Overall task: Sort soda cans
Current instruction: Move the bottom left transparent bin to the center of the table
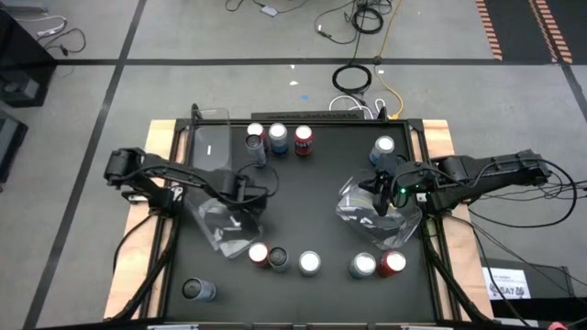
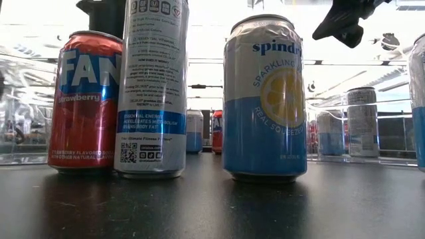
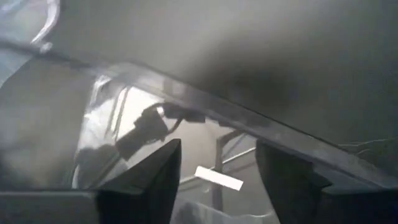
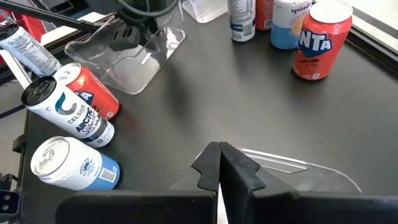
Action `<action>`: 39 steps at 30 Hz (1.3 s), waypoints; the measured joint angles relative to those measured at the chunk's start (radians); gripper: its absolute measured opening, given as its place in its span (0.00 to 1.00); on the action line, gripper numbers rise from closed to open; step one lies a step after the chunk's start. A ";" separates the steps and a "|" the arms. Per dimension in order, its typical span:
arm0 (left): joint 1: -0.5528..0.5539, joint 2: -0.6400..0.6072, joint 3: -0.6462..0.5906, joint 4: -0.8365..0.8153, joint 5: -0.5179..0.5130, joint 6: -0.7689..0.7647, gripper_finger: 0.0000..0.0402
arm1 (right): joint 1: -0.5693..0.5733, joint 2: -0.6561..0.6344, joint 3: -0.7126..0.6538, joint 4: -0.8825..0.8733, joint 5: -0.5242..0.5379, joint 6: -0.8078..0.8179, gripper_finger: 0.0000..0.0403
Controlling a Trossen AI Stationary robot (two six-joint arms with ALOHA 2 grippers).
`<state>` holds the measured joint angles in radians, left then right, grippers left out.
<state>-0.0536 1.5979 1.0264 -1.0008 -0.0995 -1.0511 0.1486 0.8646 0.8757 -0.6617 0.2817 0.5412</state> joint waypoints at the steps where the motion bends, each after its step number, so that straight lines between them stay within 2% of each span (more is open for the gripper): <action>1: 0.000 0.008 0.000 0.018 -0.006 0.017 0.47 | 0.000 0.000 0.000 0.000 0.000 0.000 0.00; 6: 0.005 0.032 0.000 0.109 -0.057 0.081 0.31 | 0.000 0.000 0.000 -0.001 0.000 -0.001 0.00; 11: 0.030 0.033 0.000 0.238 -0.064 0.200 0.18 | 0.000 0.000 0.000 -0.001 0.000 -0.003 0.00; 19: 0.088 0.033 0.000 0.402 -0.071 0.361 0.03 | 0.000 0.000 0.000 -0.001 0.000 0.011 0.00; 26: 0.116 0.033 0.000 0.563 -0.024 0.544 0.03 | 0.000 0.000 0.000 -0.001 -0.005 0.023 0.00; 32: 0.120 0.033 0.001 0.630 0.018 0.684 0.04 | 0.000 0.000 0.000 -0.001 -0.027 0.031 0.00; 39: 0.120 -0.005 0.071 0.496 0.036 0.638 0.04 | 0.000 0.000 0.000 0.000 -0.026 0.046 0.00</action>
<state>0.0662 1.5928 1.0974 -0.5043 -0.0636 -0.4134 0.1486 0.8650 0.8757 -0.6621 0.2554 0.5867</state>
